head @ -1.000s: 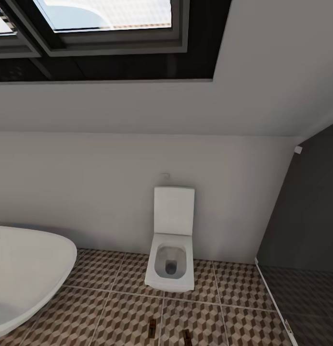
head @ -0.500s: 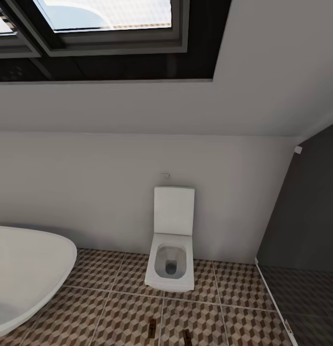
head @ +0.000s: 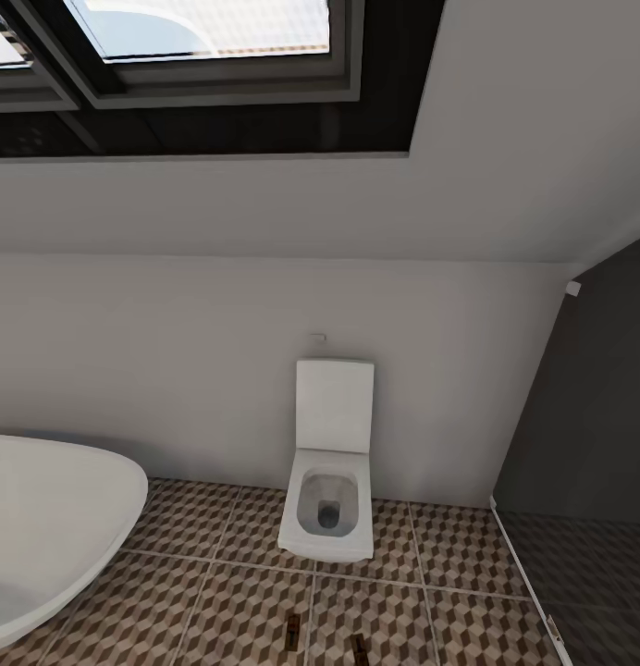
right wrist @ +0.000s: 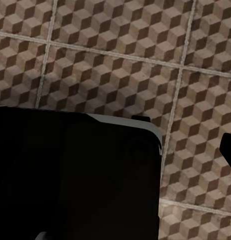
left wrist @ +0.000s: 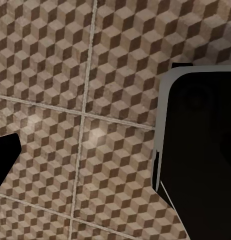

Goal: Take the four mousetraps from the cabinet in the bathroom and place them on the bathroom floor. Make sure all four end up on the same floor surface, and ensure that at least two of them are either under or directly next to the same bathroom sink.

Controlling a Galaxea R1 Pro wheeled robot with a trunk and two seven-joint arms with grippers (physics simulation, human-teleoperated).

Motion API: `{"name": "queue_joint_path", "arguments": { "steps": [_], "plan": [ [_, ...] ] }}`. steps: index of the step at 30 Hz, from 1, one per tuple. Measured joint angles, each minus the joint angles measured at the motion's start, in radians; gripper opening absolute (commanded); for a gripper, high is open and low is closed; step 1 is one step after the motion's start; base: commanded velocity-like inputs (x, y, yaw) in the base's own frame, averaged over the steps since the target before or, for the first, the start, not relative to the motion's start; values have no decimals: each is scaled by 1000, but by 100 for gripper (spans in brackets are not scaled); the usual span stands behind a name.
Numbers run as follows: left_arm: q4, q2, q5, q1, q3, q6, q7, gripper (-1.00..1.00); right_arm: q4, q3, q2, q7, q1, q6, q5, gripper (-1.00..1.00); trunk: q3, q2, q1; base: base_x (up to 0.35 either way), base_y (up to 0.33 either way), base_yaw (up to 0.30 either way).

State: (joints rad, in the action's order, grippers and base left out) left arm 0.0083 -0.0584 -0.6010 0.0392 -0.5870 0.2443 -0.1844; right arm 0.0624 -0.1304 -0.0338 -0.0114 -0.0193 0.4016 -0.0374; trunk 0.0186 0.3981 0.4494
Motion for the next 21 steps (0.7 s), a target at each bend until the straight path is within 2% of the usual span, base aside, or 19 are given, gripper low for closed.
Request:
{"name": "queue_joint_path", "arguments": {
  "steps": [21],
  "plan": [
    [0, 0, 0, 0, 0, 0, 0, 100, 0, 0, 0, 0, 0, 0, 0, 100, 0, 0, 0, 0, 0, 0]
  ]
}}
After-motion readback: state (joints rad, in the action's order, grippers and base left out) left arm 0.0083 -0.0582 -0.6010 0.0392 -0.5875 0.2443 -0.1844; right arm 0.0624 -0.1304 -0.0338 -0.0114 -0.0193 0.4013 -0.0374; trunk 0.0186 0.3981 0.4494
